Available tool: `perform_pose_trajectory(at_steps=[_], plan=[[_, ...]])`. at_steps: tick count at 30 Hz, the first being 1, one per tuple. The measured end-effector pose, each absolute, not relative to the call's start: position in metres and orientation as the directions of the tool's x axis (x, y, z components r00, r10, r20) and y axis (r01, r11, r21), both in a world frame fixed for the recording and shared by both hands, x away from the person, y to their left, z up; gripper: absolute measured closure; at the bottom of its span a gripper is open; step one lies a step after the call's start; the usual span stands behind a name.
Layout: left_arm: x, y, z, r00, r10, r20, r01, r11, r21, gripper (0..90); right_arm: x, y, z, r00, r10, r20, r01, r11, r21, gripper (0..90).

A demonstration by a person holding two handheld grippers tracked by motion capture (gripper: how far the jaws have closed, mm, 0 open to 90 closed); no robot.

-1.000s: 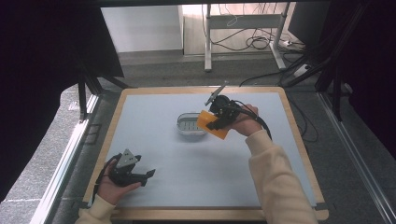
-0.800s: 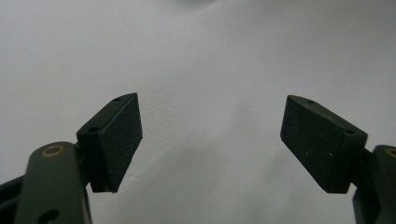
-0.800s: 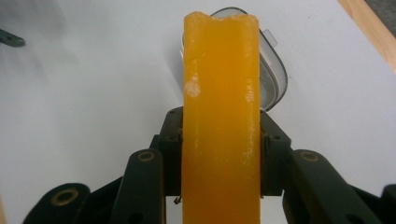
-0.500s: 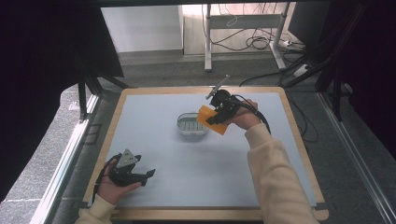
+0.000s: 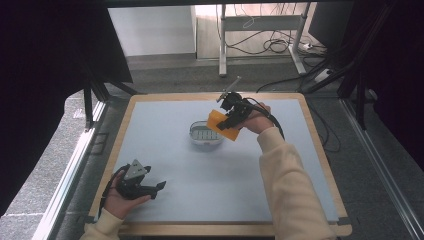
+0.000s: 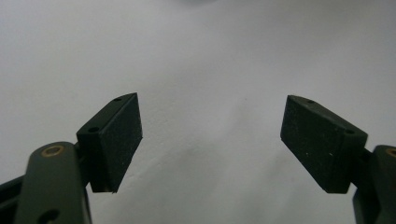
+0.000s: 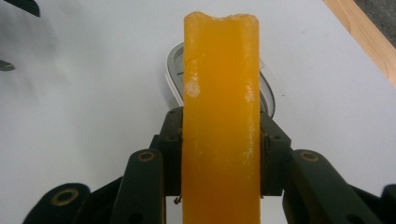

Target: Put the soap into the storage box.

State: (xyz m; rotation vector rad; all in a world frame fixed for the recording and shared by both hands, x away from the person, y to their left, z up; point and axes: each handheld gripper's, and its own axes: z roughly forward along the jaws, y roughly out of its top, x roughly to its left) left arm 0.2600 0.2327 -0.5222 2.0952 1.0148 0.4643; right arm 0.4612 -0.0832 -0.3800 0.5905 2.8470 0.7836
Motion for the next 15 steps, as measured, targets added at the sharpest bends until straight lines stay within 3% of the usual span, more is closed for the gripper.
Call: perform_pose_trajectory(at_steps=[15], plan=[[0.260, 0.234, -0.522, 0.621, 0.784, 0.002, 0.511, -0.407, 0.757, 20.4, 0.473, -0.068, -0.384, -0.922, 0.384, -0.042, 0.315, 0.810, 0.494, 61.5]])
